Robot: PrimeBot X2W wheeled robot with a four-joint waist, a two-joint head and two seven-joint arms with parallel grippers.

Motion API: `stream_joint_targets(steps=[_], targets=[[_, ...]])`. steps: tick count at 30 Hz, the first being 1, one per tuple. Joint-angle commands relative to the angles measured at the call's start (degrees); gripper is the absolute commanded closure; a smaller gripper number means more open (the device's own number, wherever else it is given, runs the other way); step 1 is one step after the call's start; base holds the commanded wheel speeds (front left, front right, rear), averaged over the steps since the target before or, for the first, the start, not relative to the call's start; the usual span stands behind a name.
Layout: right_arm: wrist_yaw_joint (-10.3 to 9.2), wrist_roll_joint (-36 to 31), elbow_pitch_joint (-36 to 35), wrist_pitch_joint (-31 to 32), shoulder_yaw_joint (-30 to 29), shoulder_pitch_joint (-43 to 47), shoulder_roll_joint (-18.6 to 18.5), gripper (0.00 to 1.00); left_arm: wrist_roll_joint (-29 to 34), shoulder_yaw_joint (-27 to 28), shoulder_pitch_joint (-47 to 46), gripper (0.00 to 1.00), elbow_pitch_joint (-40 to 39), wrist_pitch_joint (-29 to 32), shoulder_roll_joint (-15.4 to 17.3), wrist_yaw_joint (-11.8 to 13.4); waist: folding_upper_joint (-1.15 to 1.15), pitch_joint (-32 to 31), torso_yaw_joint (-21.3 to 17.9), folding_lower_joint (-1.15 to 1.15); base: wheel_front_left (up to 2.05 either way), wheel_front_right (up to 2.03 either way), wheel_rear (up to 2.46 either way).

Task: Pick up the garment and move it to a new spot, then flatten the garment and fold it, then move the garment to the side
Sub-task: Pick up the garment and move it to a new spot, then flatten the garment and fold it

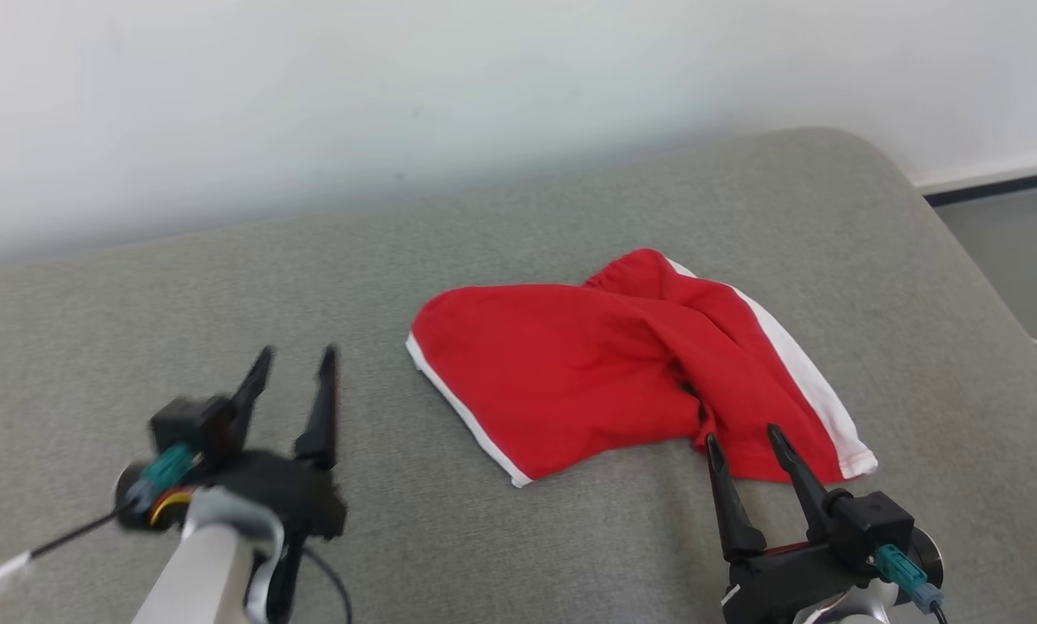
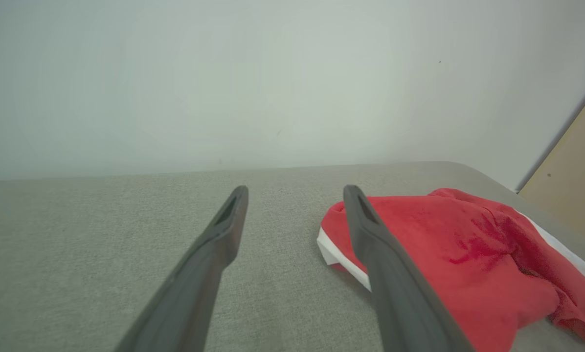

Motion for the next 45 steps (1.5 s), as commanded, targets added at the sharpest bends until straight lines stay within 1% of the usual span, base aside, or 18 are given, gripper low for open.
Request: stream_joint_targets(steps=[1,5,9,16,19,22,27,33,36,43,45], targets=[[-0.14,-0.1,-0.2,0.0,-0.2,0.6,0.0,0.0,0.8,2.0,2.5,0.0,-1.3,-0.2,0.0,0.4,0.0,-1.0,1.4,0.0,0.0,0.0,0.0],[-0.14,-0.5,-0.4,0.0,-0.6,1.3,0.1,0.0,4.7,7.3,8.4,0.0,-4.8,-0.2,0.0,0.5,0.0,-1.6,2.9,0.0,0.0,0.0,0.0],[-0.14,-0.6,-0.3,0.0,-0.8,1.7,0.2,0.0,8.4,12.4,14.5,0.0,-8.4,-0.2,-1.0,0.7,0.0,-2.3,3.9,0.0,0.0,0.0,0.0],[-0.14,-0.6,0.0,0.0,-1.2,2.7,0.2,0.0,14.5,18.4,23.6,0.0,-13.2,-0.2,-3.3,0.7,0.0,-3.6,5.4,0.0,0.0,0.0,0.0],[-0.14,-0.8,0.1,0.0,-1.4,3.0,0.3,0.0,15.6,20.8,26.6,0.0,-14.5,-0.2,-4.4,0.4,0.0,-4.3,5.9,0.0,0.0,0.0,0.0],[-0.14,-1.0,0.1,0.0,-1.5,3.4,0.3,0.0,16.4,22.3,28.0,0.0,-14.9,-0.2,-4.8,-0.2,0.0,-4.6,6.1,0.0,0.0,0.0,0.0],[-0.14,-1.2,0.3,0.0,-1.8,4.1,0.2,0.0,18.5,23.9,32.4,0.0,-17.2,-0.2,-6.1,-0.8,0.0,-5.4,6.3,0.0,0.0,0.0,0.0],[-0.14,-1.0,0.3,0.0,-2.0,4.3,0.2,0.0,18.8,24.6,33.6,0.0,-17.8,-0.2,-7.0,-1.5,0.0,-5.1,6.2,0.0,0.0,0.0,0.0],[-0.14,-0.9,0.3,0.0,-2.1,4.1,0.0,0.0,19.1,24.3,33.5,0.0,-18.1,-0.2,-7.1,-1.6,0.0,-4.8,6.1,0.0,0.0,0.0,0.0],[-0.14,-0.6,0.4,0.0,-2.0,4.0,-0.2,0.0,17.1,22.9,32.6,0.0,-17.7,-0.2,-7.1,-1.8,0.0,-3.8,6.0,0.0,0.0,0.0,0.0],[-0.14,-0.6,0.5,0.0,-2.0,4.1,-0.4,0.0,16.2,21.6,32.3,0.0,-17.7,-0.2,-7.1,-1.7,0.0,-2.9,6.4,0.0,0.0,0.0,0.0]])
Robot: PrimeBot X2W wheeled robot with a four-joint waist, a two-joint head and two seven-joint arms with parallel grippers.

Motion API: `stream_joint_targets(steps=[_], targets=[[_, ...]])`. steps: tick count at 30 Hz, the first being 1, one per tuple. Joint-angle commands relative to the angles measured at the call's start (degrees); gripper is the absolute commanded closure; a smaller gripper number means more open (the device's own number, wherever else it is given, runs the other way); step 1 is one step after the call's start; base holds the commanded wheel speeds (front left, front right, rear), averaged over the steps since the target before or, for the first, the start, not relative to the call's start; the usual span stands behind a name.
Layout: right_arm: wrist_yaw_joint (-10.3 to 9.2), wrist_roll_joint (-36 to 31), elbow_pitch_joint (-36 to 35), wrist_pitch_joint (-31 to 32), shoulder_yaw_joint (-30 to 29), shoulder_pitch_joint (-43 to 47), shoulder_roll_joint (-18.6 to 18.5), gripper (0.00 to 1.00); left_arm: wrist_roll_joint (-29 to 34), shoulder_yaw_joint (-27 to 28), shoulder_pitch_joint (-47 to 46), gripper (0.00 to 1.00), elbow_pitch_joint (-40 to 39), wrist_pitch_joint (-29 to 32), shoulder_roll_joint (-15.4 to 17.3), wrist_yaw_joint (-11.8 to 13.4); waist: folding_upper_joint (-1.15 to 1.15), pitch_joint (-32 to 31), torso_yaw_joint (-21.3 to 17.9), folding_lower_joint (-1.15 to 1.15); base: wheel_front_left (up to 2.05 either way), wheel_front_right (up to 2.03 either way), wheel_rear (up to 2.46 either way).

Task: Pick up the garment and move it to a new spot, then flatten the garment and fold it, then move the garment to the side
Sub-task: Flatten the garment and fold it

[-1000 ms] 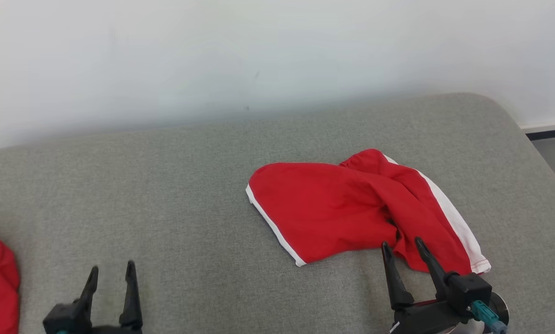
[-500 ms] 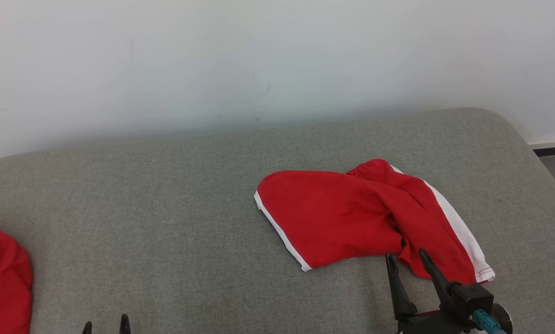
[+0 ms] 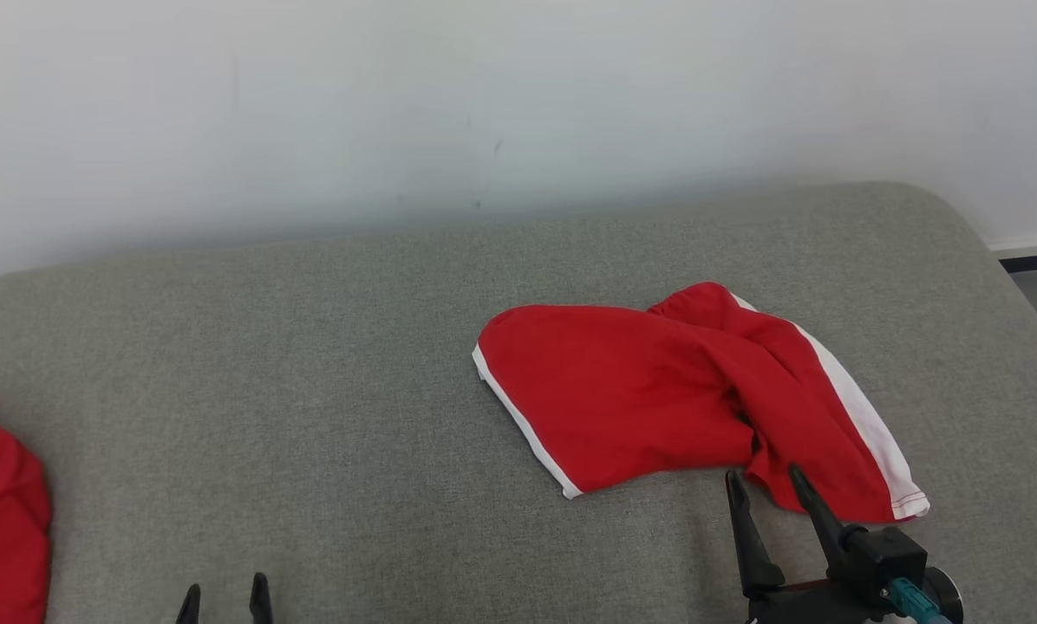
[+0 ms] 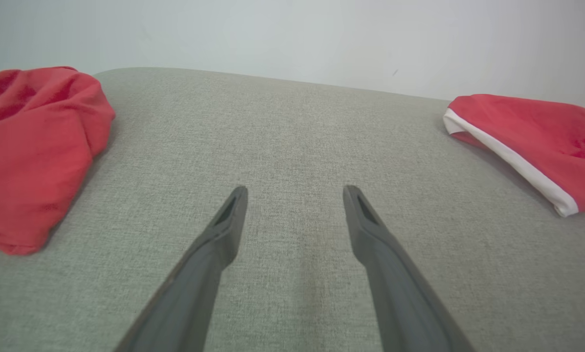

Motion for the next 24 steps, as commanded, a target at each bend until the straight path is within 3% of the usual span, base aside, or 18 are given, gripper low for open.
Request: stream_joint_targets(steps=[1,19,24], targets=[[-0.14,0.4,0.0,0.0,0.2,0.2,-0.3,0.0,-0.7,-0.8,-0.5,0.0,-0.2,-0.2,-0.1,-0.1,0.0,1.0,0.5,0.0,0.0,0.0,0.0],[-0.14,0.8,3.7,0.0,0.0,-5.2,-1.6,0.0,-2.4,-7.5,-5.2,0.0,0.1,-0.2,-0.1,1.5,0.0,10.0,6.1,0.0,0.0,0.0,0.0],[-0.14,0.2,5.4,0.0,-3.3,-7.1,-1.0,0.0,-2.5,-8.6,-6.4,0.0,0.0,-0.2,-0.1,1.9,0.0,11.9,7.4,0.0,0.0,0.0,0.0]])
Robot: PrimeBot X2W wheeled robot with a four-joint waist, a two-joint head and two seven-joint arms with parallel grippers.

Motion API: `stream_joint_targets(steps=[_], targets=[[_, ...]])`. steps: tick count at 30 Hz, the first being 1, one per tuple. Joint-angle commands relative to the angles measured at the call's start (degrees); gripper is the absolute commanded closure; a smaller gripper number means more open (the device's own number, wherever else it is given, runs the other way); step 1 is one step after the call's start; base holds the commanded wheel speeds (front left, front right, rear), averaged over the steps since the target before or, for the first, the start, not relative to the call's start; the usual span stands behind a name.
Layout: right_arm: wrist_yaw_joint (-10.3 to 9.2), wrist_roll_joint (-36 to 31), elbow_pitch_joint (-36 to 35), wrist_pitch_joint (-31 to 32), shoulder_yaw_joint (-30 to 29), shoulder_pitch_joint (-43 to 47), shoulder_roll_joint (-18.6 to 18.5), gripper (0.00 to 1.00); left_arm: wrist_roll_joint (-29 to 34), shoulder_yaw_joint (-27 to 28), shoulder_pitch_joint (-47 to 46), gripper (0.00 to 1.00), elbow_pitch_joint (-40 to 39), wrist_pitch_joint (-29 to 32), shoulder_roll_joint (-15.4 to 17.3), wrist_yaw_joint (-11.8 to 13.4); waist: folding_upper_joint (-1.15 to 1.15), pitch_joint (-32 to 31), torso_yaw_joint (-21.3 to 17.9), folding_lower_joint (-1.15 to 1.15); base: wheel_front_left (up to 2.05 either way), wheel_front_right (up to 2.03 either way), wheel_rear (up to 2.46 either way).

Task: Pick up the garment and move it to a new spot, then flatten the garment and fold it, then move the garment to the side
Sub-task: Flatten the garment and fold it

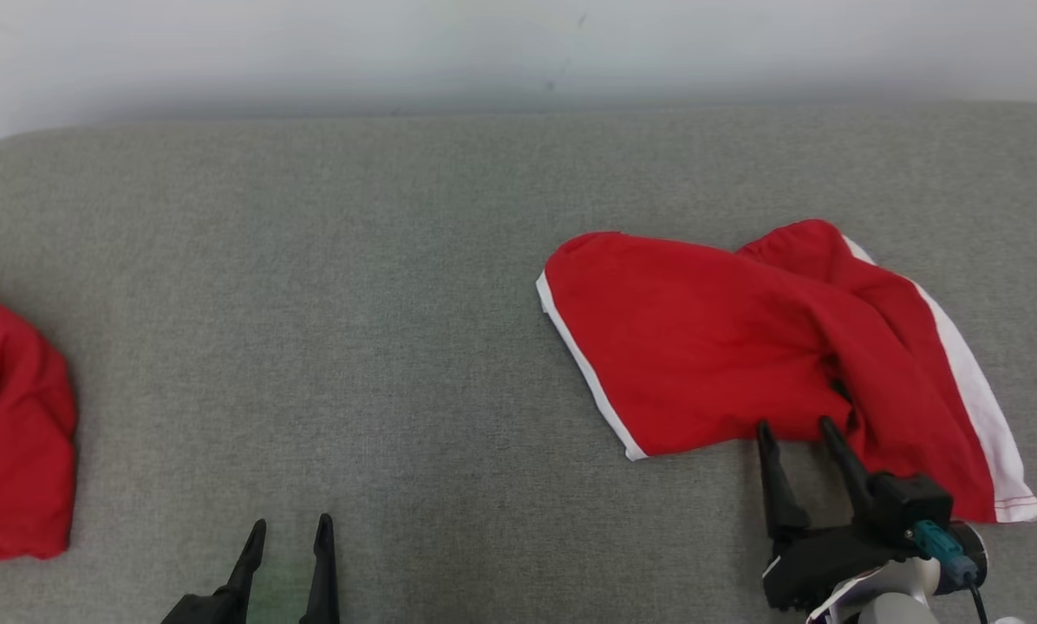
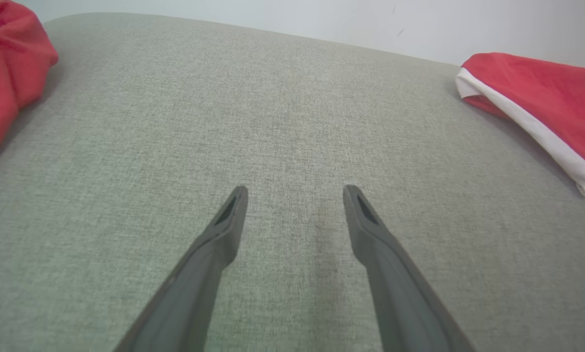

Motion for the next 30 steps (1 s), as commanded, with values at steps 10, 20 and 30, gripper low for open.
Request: stream_joint_targets(steps=[10,20,30], targets=[[-0.14,-0.7,3.8,0.0,-2.6,-3.3,0.7,0.46,-0.3,-1.1,-2.3,0.0,-0.2,-0.2,0.0,0.7,-0.01,3.0,2.6,-0.01,0.0,0.0,0.0],[-0.14,3.0,3.8,0.0,0.6,-4.7,1.3,1.0,0.5,-0.5,-1.6,0.0,0.6,-0.2,0.0,0.3,-0.01,0.8,3.1,-0.01,0.0,0.0,0.0],[-0.14,11.9,-9.5,0.0,16.2,-7.1,1.2,1.0,1.8,-0.1,1.4,0.0,2.0,-0.2,0.0,-0.8,-0.01,-5.6,3.3,-0.01,0.0,0.0,0.0]])
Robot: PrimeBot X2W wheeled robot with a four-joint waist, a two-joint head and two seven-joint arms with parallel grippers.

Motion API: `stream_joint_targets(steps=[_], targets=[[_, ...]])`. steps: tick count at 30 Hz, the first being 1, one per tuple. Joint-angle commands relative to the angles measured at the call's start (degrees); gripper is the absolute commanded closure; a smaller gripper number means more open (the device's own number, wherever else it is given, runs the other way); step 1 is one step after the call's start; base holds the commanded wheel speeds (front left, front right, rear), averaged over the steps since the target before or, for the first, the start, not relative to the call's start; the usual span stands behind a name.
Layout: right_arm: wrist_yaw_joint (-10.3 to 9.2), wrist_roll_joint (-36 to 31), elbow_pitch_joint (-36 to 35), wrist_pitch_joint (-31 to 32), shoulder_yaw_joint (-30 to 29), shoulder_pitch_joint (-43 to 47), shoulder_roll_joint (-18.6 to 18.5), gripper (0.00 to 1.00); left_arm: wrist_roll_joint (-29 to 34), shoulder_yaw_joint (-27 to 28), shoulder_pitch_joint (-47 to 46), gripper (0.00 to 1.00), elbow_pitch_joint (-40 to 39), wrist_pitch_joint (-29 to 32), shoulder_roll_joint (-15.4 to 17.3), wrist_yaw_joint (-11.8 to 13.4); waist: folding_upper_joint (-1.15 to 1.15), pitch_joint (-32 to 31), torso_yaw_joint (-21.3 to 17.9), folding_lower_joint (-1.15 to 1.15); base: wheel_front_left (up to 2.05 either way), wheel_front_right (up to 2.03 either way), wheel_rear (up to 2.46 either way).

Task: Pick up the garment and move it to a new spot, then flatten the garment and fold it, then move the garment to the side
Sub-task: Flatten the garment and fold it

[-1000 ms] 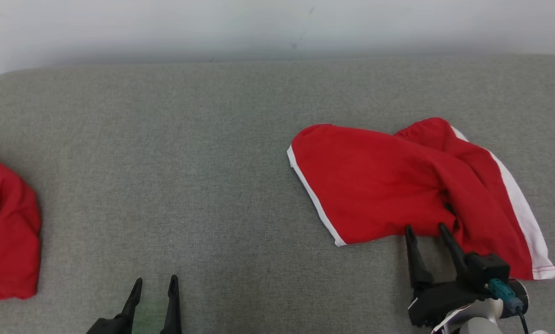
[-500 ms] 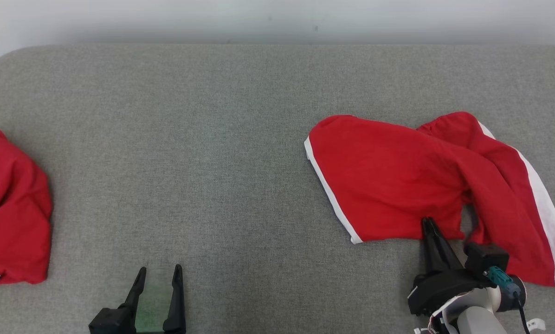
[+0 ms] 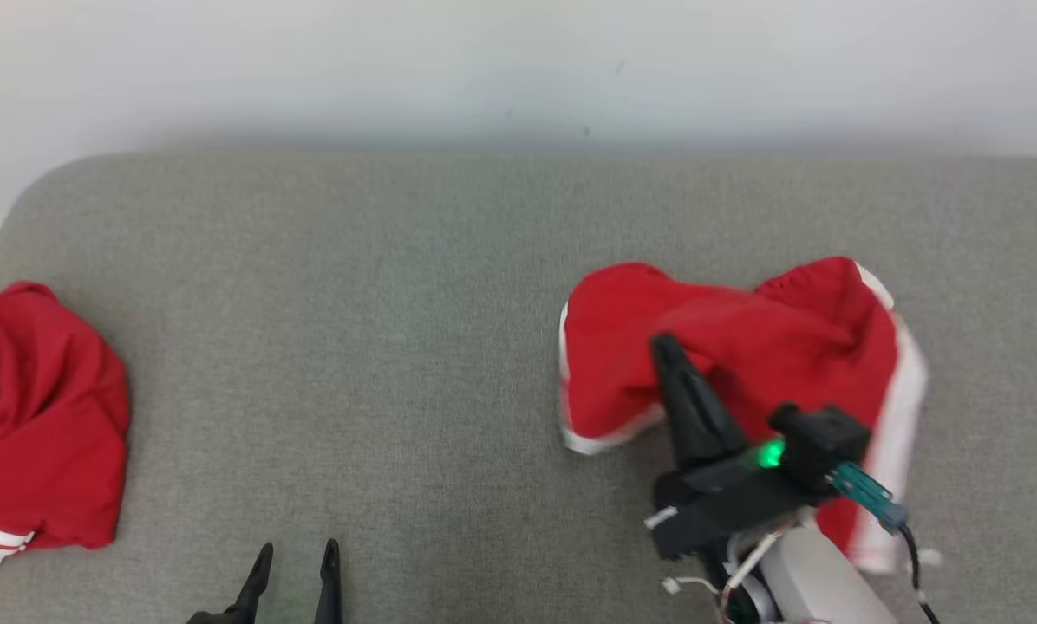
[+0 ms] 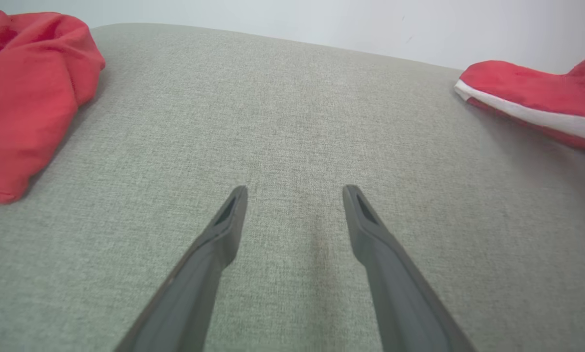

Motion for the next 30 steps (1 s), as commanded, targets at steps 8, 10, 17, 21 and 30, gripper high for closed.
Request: stream_joint_targets(steps=[8,10,17,21,30], targets=[[-0.12,8.5,-1.6,0.0,11.2,-10.5,-0.3,1.0,1.6,-0.3,2.5,0.0,0.8,-0.2,0.0,-0.8,0.0,-4.2,4.0,0.01,0.0,0.0,0.0],[-0.12,10.8,-2.8,0.0,12.2,-12.0,-0.2,1.0,1.6,-0.1,2.8,0.0,0.9,-0.2,0.0,-1.0,0.0,-4.4,5.0,0.01,0.0,0.0,0.0],[-0.12,14.0,-2.6,0.0,8.5,-9.5,-1.6,1.0,1.5,1.1,4.2,0.0,0.8,-0.2,-0.1,-1.2,0.0,-4.4,5.2,0.01,0.0,0.0,0.0],[-0.12,11.8,2.2,0.0,3.8,-6.1,-4.2,1.0,0.9,0.9,4.0,0.0,0.7,-0.2,-0.1,-1.3,0.0,-3.9,3.9,0.01,0.0,0.0,0.0],[-0.12,3.8,13.8,0.0,-10.1,-0.9,-6.0,0.0,0.5,-0.6,2.0,0.0,0.3,-0.2,-0.1,-0.9,0.0,-3.5,0.5,0.01,0.0,0.0,0.0]])
